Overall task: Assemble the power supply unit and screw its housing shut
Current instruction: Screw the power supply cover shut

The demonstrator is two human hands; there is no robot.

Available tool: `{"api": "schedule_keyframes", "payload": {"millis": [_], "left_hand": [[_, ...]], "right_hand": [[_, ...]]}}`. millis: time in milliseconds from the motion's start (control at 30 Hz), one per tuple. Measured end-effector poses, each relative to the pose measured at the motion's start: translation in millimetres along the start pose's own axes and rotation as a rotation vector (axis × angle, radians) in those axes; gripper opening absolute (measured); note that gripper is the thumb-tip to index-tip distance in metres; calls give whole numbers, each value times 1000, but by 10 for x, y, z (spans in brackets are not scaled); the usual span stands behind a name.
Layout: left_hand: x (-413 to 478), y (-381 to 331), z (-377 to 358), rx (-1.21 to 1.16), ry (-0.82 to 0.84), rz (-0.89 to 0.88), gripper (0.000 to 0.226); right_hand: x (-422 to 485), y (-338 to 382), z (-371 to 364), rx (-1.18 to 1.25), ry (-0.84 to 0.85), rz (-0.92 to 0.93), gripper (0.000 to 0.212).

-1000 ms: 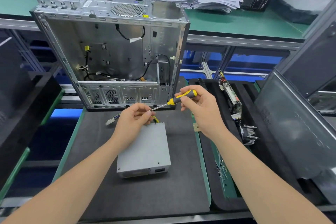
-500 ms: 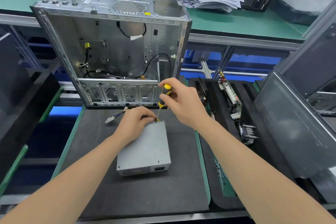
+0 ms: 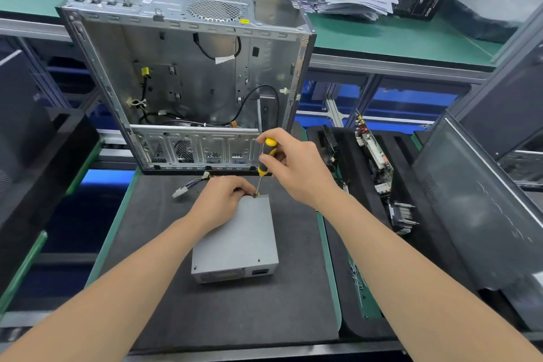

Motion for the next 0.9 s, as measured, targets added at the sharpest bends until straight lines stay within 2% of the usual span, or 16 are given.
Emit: {"api": "schedule_keyframes", "payload": {"millis": [233,367,500,567,600,767,833,900], "left_hand": [[-3,-21,29,-2,24,26,32],[-34,-72,42,-25,52,10,22],[-28,-80,14,-32,20,68,13],[-14,-90,2,-27,14,84,14],[-12,-98,-3,-17,16,84,14],[-67,-82,-26,-17,0,55,11],[-81,-86,-47,-33,-30,45,8],[-78,-90,-73,-39,-71,46,8]], "right_hand": [[19,65,37,-144,179,103,28],[35,116,41,-240,236,192,26],[76,174,64,-306,294,190,25],[114,201,71,-343,246,178,14],[129,217,62,-361,202,163,15],[228,258,-85,-445,-10,-116,44],[246,272,-124,-576,-117,-157,45],[249,314,-138,-623,-117,-117,38]]}}
Point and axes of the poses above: each hand's wrist, its own x-axis towards the middle knuckle, its own z-axis out of the back of the hand, y = z × x, the point moved 1 cm from there along x, towards the middle knuckle, and after that the axes turned 15 degrees about -z, right-handed, at the moved point
